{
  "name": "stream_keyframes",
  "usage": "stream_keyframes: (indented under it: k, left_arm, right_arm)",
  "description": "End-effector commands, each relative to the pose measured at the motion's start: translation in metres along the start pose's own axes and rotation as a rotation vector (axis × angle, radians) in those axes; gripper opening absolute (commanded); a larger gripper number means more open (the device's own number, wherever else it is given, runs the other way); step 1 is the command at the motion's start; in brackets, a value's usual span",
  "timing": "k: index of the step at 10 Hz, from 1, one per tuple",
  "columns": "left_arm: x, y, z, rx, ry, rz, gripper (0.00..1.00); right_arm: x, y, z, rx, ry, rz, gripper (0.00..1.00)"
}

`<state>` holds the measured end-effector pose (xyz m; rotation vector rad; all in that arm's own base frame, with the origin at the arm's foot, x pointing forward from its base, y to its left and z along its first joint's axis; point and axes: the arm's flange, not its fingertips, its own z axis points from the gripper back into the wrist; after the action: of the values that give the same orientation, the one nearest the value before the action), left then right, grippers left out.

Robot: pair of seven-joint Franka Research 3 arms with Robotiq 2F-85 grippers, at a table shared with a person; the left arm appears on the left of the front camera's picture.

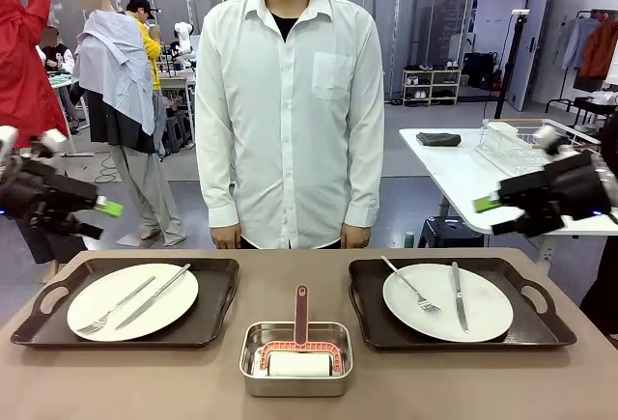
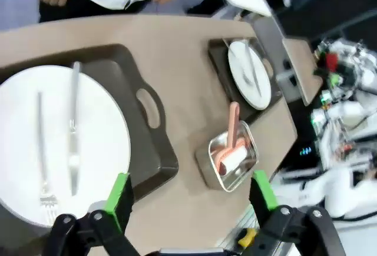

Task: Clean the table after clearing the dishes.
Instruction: When the left (or right) Handle tray is removed, use the left hand (or right hand) to clean the left (or right) side of the table with the Lint Roller.

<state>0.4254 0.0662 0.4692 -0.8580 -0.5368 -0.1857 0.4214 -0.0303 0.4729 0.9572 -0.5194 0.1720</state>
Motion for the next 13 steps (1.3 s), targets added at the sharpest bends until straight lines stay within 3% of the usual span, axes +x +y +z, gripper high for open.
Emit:
stream_keyframes:
  k: [1,3,5,8,10,11,13]
  left_arm:
    - [0.002,0.033,0.03,-0.003,-0.152,0.183,1.0]
    - [-0.018,0.083,0.092,0.03,-0.321,0.352,1.0]
    - [-0.037,0.111,0.123,0.049,-0.405,0.455,1.0]
    - [-0.062,0.114,0.159,0.128,-0.482,0.528,1.0]
    - [-0.054,0.104,0.149,0.161,-0.462,0.506,1.0]
    - [-0.061,0.123,0.166,0.125,-0.47,0.52,1.0]
    - [-0.061,0.123,0.166,0.125,-0.47,0.52,1.0]
  right_arm:
    - [-0.027,-0.012,0.041,-0.014,-0.16,-0.078,1.0]
    - [-0.051,-0.067,0.127,0.022,-0.372,-0.252,1.0]
    - [-0.073,-0.113,0.172,0.059,-0.525,-0.406,1.0]
    - [-0.094,-0.13,0.197,0.042,-0.606,-0.463,1.0]
    - [-0.103,-0.136,0.205,0.024,-0.586,-0.493,1.0]
    - [-0.103,-0.136,0.205,0.024,-0.586,-0.493,1.0]
    - [-0.103,-0.136,0.205,0.024,-0.586,-0.493,1.0]
